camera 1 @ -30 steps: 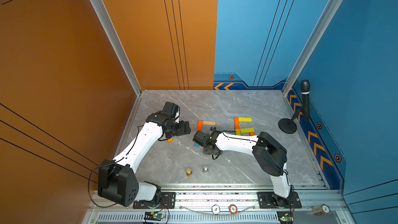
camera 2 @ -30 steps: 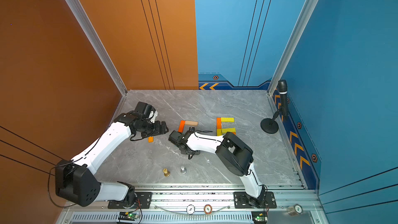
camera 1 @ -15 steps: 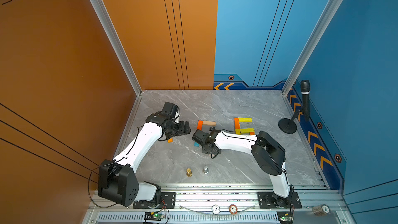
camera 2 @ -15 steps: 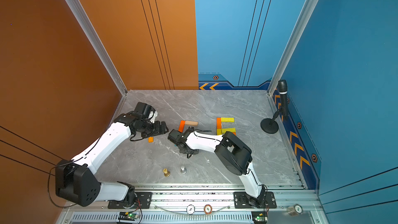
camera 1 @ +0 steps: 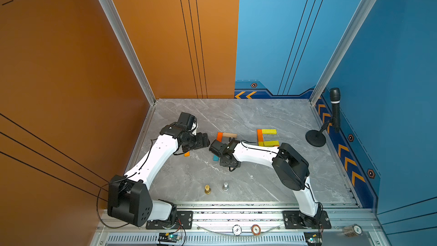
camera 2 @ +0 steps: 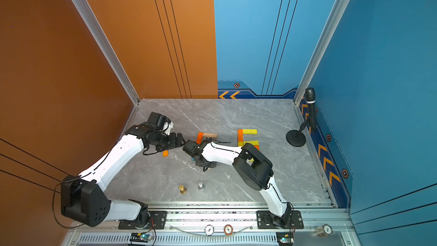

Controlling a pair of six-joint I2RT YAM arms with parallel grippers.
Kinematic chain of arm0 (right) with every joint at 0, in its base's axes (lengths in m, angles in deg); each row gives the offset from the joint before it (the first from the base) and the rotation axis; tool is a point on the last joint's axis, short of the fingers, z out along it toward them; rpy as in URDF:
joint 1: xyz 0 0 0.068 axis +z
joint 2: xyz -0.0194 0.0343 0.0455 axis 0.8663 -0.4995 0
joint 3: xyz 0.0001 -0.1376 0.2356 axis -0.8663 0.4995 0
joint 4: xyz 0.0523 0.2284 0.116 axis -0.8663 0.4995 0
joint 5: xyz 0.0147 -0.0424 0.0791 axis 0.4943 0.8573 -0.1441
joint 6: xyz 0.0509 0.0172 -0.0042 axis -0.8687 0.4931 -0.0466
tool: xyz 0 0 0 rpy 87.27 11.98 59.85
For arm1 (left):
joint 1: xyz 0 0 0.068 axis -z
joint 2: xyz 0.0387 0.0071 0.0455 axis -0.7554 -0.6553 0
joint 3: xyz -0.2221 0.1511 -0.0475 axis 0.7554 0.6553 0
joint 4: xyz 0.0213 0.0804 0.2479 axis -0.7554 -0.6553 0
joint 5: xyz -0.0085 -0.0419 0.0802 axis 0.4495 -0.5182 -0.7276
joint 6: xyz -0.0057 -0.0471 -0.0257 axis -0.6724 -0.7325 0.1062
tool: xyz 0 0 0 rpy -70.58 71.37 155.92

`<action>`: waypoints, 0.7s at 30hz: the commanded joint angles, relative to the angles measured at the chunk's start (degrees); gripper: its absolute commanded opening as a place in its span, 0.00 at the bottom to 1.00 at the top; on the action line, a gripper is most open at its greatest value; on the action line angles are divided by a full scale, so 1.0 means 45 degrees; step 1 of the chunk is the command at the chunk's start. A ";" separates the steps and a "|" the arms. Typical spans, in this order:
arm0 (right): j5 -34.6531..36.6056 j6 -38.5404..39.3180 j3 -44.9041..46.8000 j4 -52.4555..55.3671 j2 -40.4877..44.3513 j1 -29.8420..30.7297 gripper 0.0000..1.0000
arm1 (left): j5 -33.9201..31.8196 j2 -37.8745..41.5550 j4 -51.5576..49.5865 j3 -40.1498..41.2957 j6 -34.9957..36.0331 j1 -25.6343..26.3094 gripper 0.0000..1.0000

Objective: Assemble the number 6 with building blocks
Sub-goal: Assemble the building block at the center of the board.

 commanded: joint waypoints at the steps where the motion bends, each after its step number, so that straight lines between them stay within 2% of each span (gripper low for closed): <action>1: -0.0050 -0.0225 -0.0092 0.0707 -0.0316 -0.0081 0.36 | 0.0303 0.0263 -0.0017 0.0191 -0.0081 -0.0110 0.90; 21: 0.0169 -0.0510 0.0327 0.1236 0.0329 -0.0019 0.35 | 0.0362 0.0315 0.0030 0.0337 -0.0097 -0.0219 0.90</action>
